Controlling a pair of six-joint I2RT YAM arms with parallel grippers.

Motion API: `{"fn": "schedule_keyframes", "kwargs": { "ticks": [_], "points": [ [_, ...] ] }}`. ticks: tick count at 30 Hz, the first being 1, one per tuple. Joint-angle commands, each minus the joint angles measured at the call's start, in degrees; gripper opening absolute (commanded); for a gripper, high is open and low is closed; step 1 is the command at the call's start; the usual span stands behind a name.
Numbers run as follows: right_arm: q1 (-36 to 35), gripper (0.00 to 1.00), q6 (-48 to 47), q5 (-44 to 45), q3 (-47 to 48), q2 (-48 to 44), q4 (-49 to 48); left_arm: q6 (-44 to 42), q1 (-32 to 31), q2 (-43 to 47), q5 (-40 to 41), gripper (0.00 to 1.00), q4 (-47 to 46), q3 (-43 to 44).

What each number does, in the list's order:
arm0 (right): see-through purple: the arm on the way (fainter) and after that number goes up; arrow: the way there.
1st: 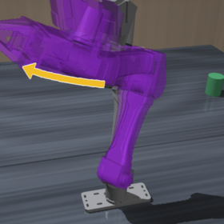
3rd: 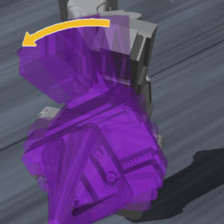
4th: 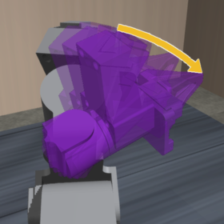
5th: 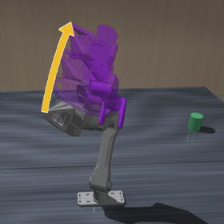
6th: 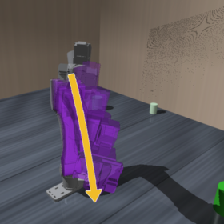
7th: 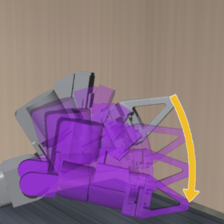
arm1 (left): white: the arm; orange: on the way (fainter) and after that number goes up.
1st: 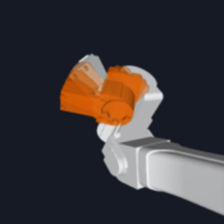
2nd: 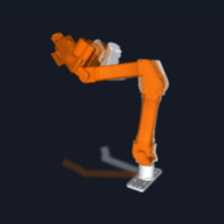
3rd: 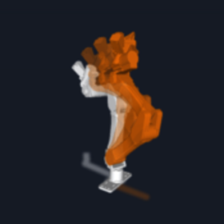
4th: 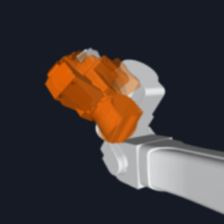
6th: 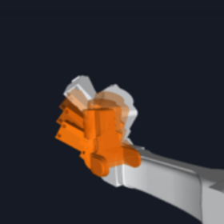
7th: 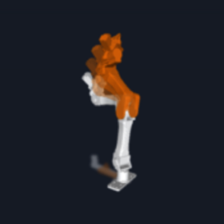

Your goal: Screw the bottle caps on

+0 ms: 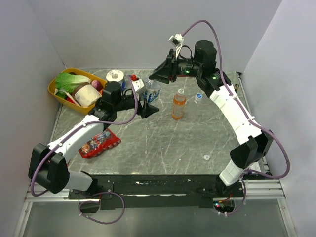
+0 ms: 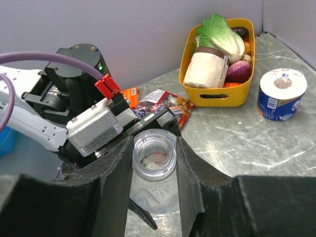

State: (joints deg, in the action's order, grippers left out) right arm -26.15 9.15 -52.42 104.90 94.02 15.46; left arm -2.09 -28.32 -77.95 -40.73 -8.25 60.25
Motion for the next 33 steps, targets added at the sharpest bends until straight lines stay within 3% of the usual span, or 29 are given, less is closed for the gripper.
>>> {"fn": "schedule_keyframes", "kwargs": {
  "ticks": [1,3,4,5,7,8,9,10,12,15,16,20,21,24,27,31,33],
  "points": [
    [-1.4,0.04,-0.2,-1.0,-1.3,-3.5,-0.5,0.1,-0.1,1.1,-2.9,0.61,-3.1,1.3],
    [-1.4,0.13,0.3,-1.2,-1.5,-3.8,-0.4,0.3,0.1,1.0,-3.7,0.51,-4.0,0.8],
    [-1.4,0.21,-0.4,-1.2,-1.0,-4.0,0.4,0.7,0.2,1.0,-3.7,0.5,-4.6,0.4],
    [-1.3,0.4,-1.6,-1.3,-0.3,-4.5,1.7,1.0,0.4,1.1,-3.8,0.49,-5.7,-0.5],
    [0.2,0.54,-8.0,-0.2,1.5,-5.8,7.8,1.6,0.5,1.7,-3.7,0.45,-7.0,-1.7],
    [1.0,0.66,-10.5,2.0,1.7,-7.9,9.4,1.6,0.7,2.0,-3.7,0.42,-7.6,-2.9],
    [2.2,0.72,-12.4,3.0,1.6,-9.0,11.1,1.6,1.0,2.4,-3.8,0.31,-7.8,-3.4],
    [5.1,0.8,-14.7,4.1,1.4,-10.2,13.5,1.6,1.2,2.8,-3.7,0.28,-7.5,-3.6],
    [9.0,0.83,-17.0,3.7,1.8,-12.5,16.2,0.9,1.4,3.5,-3.7,0.24,-7.8,-5.0],
    [15.1,0.86,-24.8,3.1,2.5,-13.9,24.2,-0.2,1.9,4.9,-3.0,0.01,-9.0,-7.2],
    [16.2,0.85,-28.8,2.5,2.4,-14.3,27.6,-0.3,2.0,5.2,-3.0,0.01,-10.0,-7.8],
    [17.8,0.78,-60.5,4.6,-7.1,-20.3,52.2,-2.0,2.1,6.3,-3.0,0.01,-10.6,-9.9],
    [17.9,0.77,-72.3,7.8,-16.1,-22.1,54.2,-2.4,2.1,6.8,-3.0,0.01,-10.7,-10.4],
    [18.2,0.74,-86.3,13.1,-35.4,-30.6,53.5,-4.0,2.2,8.2,-3.1,0.01,-12.4,-13.0],
    [18.2,0.75,-95.2,18.6,-48.7,-36.3,49.3,-6.2,2.2,10.2,-2.6,0.01,-13.8,-15.4],
    [18.2,0.77,-97.6,21.0,-55.2,-36.7,45.8,-7.0,2.1,12.7,-1.5,0.01,-14.8,-19.5],
    [18.2,0.77,-93.1,19.7,-53.8,-35.5,44.3,-6.2,2.0,14.2,-0.8,0.01,-15.5,-20.3]
  ]
}}
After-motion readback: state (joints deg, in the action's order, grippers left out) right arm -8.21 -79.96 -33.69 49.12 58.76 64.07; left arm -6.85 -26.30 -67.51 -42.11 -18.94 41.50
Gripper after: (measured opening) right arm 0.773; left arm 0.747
